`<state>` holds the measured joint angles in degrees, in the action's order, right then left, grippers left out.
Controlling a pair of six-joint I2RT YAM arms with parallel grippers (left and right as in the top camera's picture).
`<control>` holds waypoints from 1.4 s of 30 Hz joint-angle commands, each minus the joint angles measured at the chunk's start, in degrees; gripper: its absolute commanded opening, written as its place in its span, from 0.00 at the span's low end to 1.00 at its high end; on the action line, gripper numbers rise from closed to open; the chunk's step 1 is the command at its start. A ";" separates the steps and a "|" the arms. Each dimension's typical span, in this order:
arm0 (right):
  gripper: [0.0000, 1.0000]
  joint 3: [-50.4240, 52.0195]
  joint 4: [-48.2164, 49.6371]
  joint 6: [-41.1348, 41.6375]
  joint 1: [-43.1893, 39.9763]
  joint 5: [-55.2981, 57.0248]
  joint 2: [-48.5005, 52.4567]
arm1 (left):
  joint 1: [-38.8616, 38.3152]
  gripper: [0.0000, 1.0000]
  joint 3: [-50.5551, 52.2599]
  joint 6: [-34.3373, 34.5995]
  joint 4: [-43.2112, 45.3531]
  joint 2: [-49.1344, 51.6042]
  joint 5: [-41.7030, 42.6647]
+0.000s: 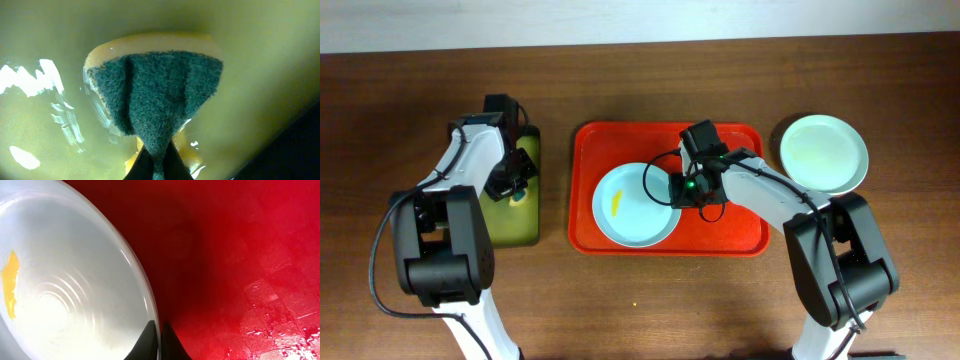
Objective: Clean dirty plates on tray and stack at the side
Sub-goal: 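Dip the sponge into the black tray with the left gripper, then scrub the light-blue plate with the sponge while the right gripper holds it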
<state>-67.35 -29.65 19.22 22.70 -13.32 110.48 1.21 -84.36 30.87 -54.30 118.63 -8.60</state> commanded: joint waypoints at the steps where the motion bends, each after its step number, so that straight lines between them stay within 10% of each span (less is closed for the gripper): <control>1: 0.04 0.83 0.15 -0.31 0.59 2.03 0.83 | 0.35 0.00 -4.98 -2.47 -6.19 0.09 -0.02; 21: 0.05 0.83 1.68 -0.28 0.59 2.03 0.83 | -0.76 0.00 -2.27 -4.72 -5.42 -19.43 10.75; 42: 0.04 0.83 1.16 -0.28 0.59 2.01 0.83 | -30.27 0.00 17.90 -0.48 17.27 -18.88 16.26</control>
<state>-67.26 -28.14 19.20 22.72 -12.91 110.59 -28.58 -66.94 29.85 -37.41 99.85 9.50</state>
